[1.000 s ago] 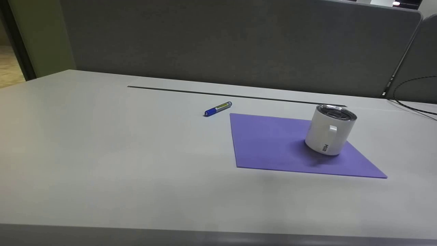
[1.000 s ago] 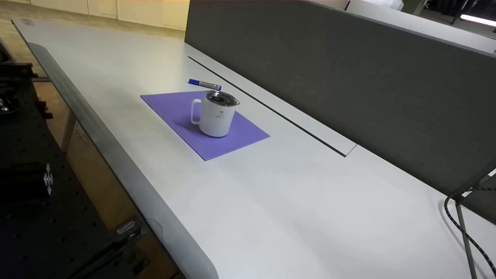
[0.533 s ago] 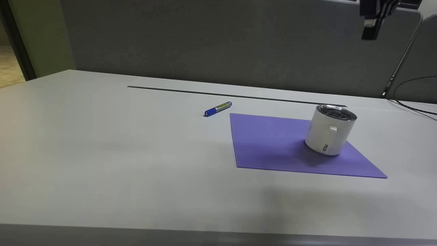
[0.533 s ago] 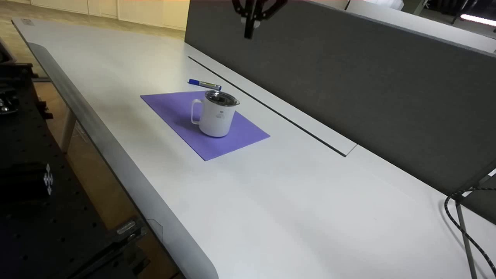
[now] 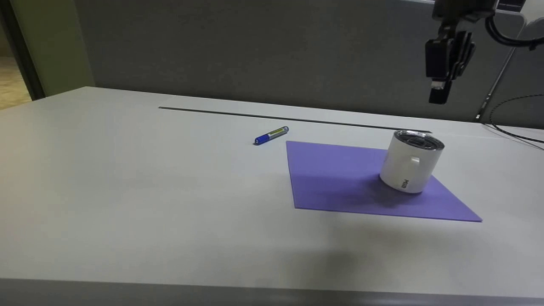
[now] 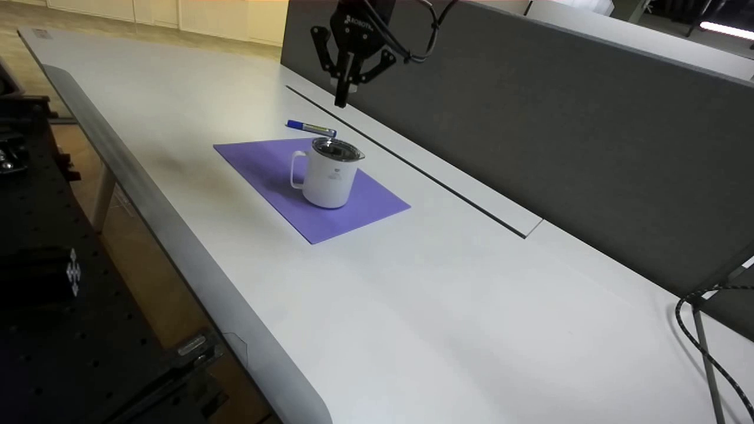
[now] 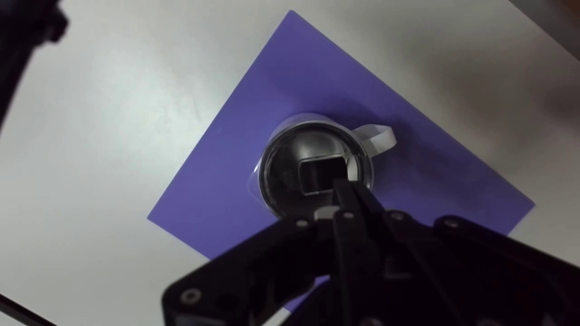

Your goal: Close the slider on the top of the cup

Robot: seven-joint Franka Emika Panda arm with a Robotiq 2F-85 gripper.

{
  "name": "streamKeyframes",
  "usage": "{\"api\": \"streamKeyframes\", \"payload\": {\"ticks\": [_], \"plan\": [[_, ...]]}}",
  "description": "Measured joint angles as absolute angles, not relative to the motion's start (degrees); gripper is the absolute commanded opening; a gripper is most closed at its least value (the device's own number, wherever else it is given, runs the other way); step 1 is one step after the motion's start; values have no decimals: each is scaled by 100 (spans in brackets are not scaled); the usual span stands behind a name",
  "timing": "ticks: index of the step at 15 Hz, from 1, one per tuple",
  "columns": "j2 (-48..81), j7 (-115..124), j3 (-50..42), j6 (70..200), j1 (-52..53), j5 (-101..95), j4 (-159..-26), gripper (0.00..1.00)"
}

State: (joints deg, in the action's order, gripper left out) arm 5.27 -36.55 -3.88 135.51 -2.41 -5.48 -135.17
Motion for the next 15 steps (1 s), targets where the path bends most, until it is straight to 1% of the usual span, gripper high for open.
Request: {"api": "streamKeyframes", "payload": {"ticks": [6, 15], "plan": [[534, -3684, -388, 13608, -254, -581, -13524, 0], [1106, -3634, -442, 15130, -511, -1215, -13982, 0]]}}
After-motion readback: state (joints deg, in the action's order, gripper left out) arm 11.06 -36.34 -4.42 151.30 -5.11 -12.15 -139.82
